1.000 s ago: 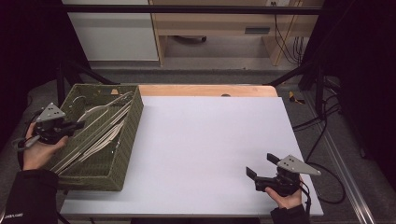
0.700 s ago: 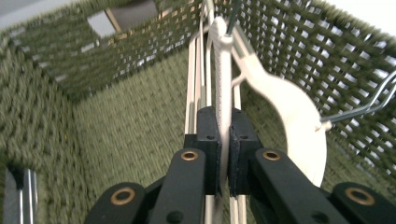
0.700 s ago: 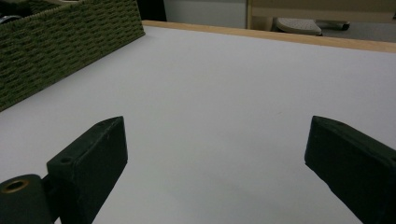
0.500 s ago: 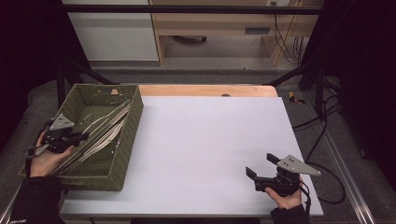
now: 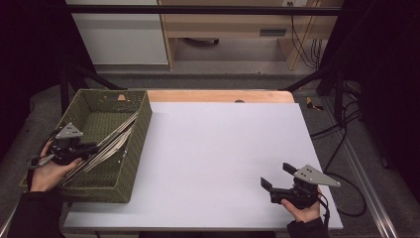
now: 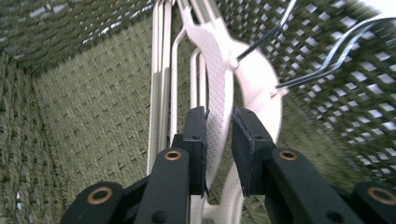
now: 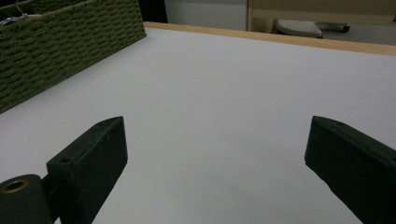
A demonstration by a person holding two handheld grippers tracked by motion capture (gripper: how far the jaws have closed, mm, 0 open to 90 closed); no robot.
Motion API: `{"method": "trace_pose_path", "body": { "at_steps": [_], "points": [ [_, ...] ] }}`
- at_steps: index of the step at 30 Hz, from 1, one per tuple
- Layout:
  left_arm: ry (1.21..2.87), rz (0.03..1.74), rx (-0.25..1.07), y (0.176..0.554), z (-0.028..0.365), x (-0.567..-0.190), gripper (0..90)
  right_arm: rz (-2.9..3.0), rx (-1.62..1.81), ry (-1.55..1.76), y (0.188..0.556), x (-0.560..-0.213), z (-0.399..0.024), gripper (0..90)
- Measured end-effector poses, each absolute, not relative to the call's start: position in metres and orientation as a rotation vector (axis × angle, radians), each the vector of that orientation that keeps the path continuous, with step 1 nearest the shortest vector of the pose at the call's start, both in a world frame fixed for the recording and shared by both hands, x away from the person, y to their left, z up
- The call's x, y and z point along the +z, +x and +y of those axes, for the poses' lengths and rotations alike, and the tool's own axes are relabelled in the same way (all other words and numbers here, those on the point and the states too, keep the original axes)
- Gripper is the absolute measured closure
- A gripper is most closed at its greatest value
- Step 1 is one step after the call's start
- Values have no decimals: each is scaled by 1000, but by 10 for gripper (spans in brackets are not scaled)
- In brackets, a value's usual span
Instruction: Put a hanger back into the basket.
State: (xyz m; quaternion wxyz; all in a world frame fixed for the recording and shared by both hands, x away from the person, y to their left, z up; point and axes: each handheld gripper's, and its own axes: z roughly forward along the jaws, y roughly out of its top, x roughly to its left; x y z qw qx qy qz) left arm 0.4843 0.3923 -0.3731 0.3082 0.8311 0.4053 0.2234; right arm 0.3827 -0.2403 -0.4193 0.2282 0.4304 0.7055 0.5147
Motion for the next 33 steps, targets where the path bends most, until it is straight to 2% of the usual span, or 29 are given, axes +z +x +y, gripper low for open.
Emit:
{"method": "trace_pose_path", "body": {
  "at_steps": [4, 9, 15, 20, 24, 33],
  "points": [
    [2190, 1064, 595, 477, 390, -366, 749, 1941, 1417, 1185, 383, -419, -241, 64],
    [2012, 1067, 597, 468, 386, -351, 679, 1940, 1419, 1179, 383, -418, -241, 63],
    [1870, 979, 600, 453, 365, -339, 494, 1936, 1442, 1164, 381, -415, -243, 59],
    [1759, 890, 617, 438, 337, -332, 290, 1929, 1455, 1146, 380, -412, -244, 58],
    [1743, 817, 600, 426, 312, -330, 135, 1919, 1458, 1139, 380, -411, -245, 58],
    [1773, 779, 560, 411, 263, -351, 66, 1909, 1498, 1127, 378, -408, -248, 54]
  ]
}}
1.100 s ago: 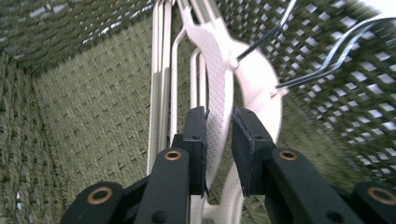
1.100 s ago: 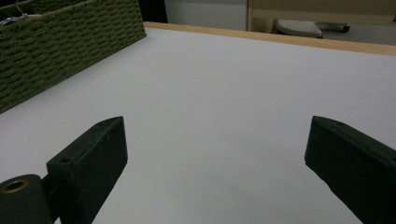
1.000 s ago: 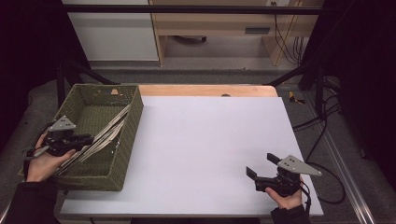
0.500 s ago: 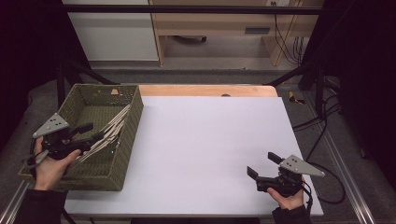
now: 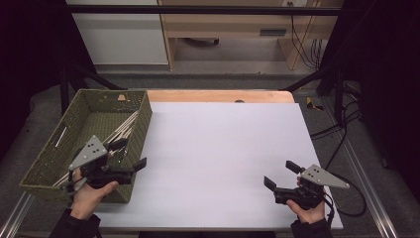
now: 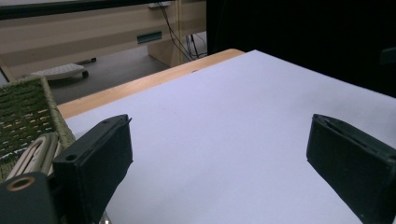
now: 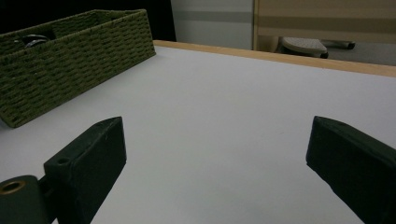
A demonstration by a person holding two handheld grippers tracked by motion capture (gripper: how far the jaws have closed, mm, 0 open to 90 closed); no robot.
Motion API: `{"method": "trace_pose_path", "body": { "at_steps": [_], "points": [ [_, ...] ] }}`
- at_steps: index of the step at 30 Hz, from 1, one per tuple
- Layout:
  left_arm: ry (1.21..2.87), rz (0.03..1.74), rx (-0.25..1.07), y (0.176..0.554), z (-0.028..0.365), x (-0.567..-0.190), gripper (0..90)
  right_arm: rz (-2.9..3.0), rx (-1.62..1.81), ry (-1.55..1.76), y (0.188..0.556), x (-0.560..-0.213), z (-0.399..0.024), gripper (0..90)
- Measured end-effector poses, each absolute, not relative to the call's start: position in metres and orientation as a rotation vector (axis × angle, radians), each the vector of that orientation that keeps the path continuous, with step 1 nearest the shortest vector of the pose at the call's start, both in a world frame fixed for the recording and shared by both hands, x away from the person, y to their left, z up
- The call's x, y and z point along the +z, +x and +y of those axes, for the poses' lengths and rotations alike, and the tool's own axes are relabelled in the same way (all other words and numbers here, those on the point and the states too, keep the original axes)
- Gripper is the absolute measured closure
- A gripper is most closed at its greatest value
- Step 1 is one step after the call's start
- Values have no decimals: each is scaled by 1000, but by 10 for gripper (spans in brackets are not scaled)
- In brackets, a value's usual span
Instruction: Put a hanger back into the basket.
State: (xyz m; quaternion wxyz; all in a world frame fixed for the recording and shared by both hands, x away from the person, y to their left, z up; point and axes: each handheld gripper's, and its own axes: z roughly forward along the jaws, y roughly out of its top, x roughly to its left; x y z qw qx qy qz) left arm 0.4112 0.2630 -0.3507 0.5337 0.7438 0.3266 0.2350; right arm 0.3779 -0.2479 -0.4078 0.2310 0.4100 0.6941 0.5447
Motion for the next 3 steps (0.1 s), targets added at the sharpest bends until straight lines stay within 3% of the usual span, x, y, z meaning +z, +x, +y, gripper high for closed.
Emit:
{"method": "trace_pose_path", "body": {
  "at_steps": [3],
  "points": [
    [1771, 789, 539, 411, 257, -358, 67, 1901, 1504, 1131, 378, -407, -249, 53]
  ]
}}
